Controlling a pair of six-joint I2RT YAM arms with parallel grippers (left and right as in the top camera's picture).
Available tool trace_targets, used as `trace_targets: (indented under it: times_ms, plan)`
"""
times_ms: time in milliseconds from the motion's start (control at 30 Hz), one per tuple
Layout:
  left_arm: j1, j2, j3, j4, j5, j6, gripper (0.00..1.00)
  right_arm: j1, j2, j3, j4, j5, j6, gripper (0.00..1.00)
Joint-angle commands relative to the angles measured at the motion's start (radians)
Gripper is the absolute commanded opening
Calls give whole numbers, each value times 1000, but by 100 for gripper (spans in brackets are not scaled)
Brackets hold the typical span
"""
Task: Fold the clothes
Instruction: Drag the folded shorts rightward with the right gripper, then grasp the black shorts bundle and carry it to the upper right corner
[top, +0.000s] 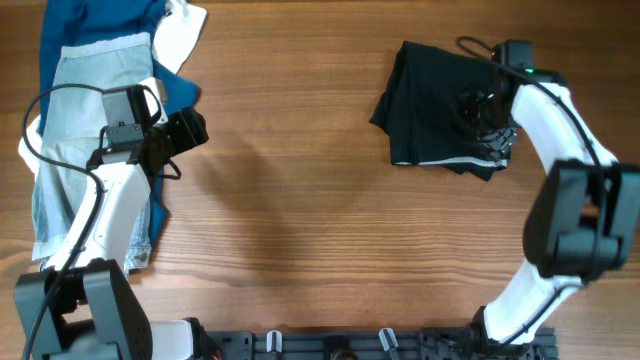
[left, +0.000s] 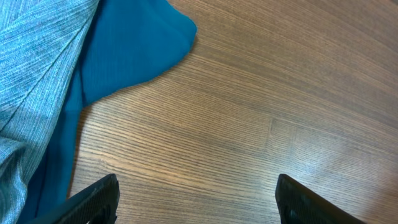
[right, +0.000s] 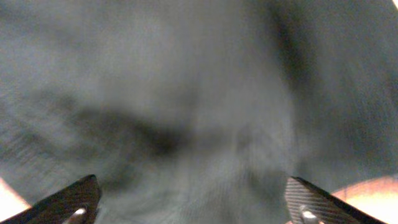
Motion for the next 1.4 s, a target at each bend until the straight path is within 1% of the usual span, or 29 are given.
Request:
trace_targets:
  times_ms: [0, 33, 133, 200, 267, 400, 567, 700, 833, 933, 967, 1000, 1033, 1100, 1133, 1167, 1200, 1233, 1367]
  plan:
    - [2, -7, 1, 2, 9, 16, 80, 3, -109, 31, -84, -79, 372, 91]
    - [2, -7, 1, 2, 9, 16, 80, 4, -110, 30, -119, -78, 457, 91]
    - [2, -7, 1, 2, 9, 16, 81, 26, -95, -2, -156, -62, 616, 90]
    - [2, -7, 1, 2, 9, 16, 81, 44, -87, -50, -132, -57, 711, 90]
    - [2, -7, 1, 2, 9, 16, 80, 64, -82, -105, -68, -50, 765, 89]
    - [2, -7, 1, 2, 9, 16, 81, 95, -82, -206, 55, -52, 813, 88]
    - [2, -7, 1, 2, 9, 16, 81, 114, -82, -303, 238, -1, 810, 88]
    - [2, -7, 1, -5, 9, 16, 81, 116, -78, -366, 336, 31, 810, 88]
    - [2, -7, 1, -6, 9, 16, 81, 116, -19, -407, 467, 78, 808, 88]
    - [2, -7, 1, -10, 9, 16, 81, 116, 24, -407, 525, 88, 787, 86]
    - [2, -7, 1, -13, 9, 16, 81, 116, 55, -407, 571, 88, 747, 82]
    - [2, -7, 1, -16, 9, 16, 80, 116, 83, -407, 605, 87, 714, 71]
    - [2, -7, 1, -18, 9, 16, 81, 116, 104, -407, 622, 87, 697, 64]
    - [2, -7, 1, -24, 9, 16, 80, 116, 144, -407, 639, 84, 668, 47]
    - [2, -7, 1, -24, 8, 16, 80, 116, 162, -407, 648, 84, 639, 25]
    - [2, -7, 1, -25, 9, 16, 80, 114, 173, -407, 657, 83, 608, 14]
    - [2, -7, 1, -25, 9, 16, 80, 113, 179, -407, 669, 83, 568, 10]
    - [2, -7, 1, -24, 9, 16, 80, 109, 178, -407, 691, 83, 502, 4]
    - [2, -7, 1, -24, 9, 16, 79, 76, 162, -406, 782, -6, 309, 4]
